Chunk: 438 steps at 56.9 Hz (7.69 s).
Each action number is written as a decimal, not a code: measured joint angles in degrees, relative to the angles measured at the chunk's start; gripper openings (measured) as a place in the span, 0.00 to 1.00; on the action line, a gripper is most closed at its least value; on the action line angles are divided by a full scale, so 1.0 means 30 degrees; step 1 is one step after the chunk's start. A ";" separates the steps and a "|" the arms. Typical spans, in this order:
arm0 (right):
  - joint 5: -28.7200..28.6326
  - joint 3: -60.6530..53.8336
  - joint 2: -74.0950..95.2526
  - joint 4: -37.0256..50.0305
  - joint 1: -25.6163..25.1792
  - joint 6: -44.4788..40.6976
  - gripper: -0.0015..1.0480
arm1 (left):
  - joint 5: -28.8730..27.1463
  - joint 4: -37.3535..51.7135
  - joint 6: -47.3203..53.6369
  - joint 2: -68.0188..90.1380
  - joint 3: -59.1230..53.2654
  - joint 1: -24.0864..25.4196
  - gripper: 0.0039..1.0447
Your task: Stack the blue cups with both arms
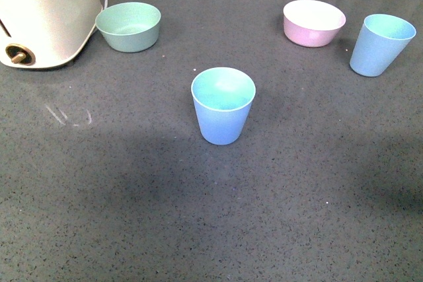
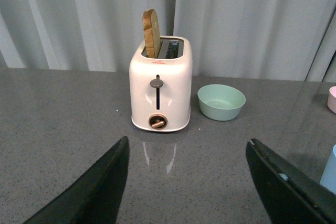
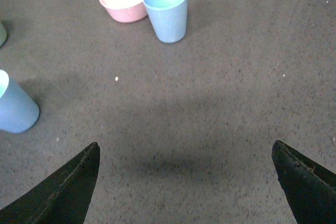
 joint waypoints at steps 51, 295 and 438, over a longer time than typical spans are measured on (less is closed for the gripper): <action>0.1603 1.8404 2.8465 0.3089 0.3526 -1.2240 0.91 | 0.0000 -0.0007 0.0036 0.0000 0.0000 0.0000 0.92; 0.6084 0.5523 1.0134 1.1854 0.6149 -0.1384 0.43 | 0.0000 -0.0015 0.0036 0.0000 0.0000 0.0000 0.92; 0.3752 -0.2863 -0.7140 0.3104 0.3869 -0.1202 0.77 | 0.0000 -0.0022 0.0036 0.0000 0.0000 0.0000 0.92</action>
